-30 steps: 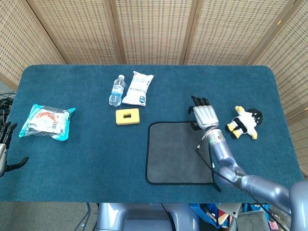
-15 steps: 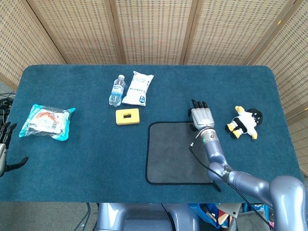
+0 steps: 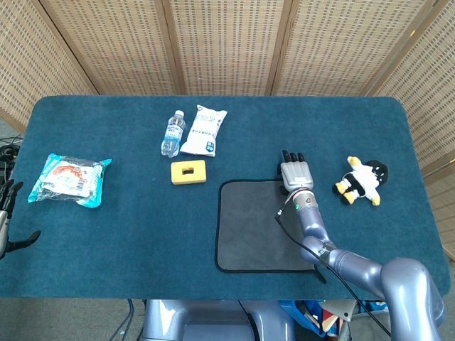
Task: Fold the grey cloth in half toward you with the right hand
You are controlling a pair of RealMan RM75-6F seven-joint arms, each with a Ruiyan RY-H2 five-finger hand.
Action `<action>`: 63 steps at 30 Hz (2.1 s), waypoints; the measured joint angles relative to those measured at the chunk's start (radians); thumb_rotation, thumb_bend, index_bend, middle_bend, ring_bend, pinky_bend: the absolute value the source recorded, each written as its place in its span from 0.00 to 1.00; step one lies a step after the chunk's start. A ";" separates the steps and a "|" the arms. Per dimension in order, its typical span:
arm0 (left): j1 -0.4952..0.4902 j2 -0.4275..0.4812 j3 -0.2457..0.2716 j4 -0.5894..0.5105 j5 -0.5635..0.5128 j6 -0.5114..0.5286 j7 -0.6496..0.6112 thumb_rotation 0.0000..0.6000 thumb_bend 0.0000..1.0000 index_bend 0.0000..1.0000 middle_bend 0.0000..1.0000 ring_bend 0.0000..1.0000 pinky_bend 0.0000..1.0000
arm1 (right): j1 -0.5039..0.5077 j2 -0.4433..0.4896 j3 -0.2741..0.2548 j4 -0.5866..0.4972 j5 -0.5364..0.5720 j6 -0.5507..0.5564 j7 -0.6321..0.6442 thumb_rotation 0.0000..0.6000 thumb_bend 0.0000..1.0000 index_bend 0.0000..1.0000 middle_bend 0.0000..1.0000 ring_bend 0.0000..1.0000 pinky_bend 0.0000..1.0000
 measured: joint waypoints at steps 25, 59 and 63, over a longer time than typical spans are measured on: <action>-0.009 -0.005 0.000 0.004 -0.017 -0.013 0.008 1.00 0.22 0.00 0.00 0.00 0.00 | -0.014 -0.023 -0.026 0.039 -0.096 -0.048 0.066 1.00 0.47 0.53 0.00 0.00 0.00; 0.003 0.010 0.014 -0.015 0.028 0.012 -0.015 1.00 0.22 0.00 0.00 0.00 0.00 | -0.128 0.121 -0.088 -0.219 -0.381 0.054 0.227 1.00 0.56 0.63 0.00 0.00 0.00; 0.006 0.013 0.018 -0.019 0.040 0.019 -0.018 1.00 0.22 0.00 0.00 0.00 0.00 | -0.159 0.147 -0.110 -0.262 -0.447 0.076 0.268 1.00 0.56 0.63 0.00 0.00 0.00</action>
